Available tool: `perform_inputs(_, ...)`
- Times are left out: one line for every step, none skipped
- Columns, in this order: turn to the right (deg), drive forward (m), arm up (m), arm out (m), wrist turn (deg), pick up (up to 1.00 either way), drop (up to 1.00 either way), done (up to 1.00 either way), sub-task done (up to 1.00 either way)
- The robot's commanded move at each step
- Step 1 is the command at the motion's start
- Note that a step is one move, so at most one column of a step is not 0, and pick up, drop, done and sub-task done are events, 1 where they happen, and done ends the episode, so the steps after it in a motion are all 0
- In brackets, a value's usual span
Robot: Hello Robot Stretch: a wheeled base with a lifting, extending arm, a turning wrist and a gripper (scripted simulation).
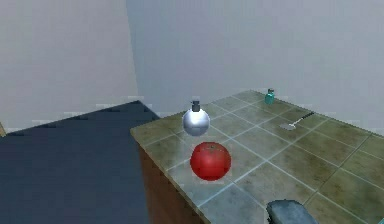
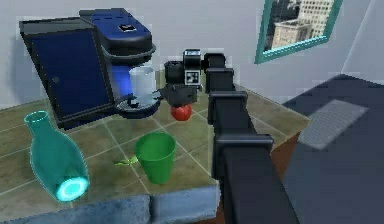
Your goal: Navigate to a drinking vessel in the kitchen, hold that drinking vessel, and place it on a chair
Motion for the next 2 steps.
perform_inputs(0.0, 0.0, 0.0, 0.0, -45.0, 0.0, 0.0, 0.0, 0.0)
perform_inputs(0.0, 0.0, 0.0, 0.0, -45.0, 0.0, 0.0, 0.0, 0.0)
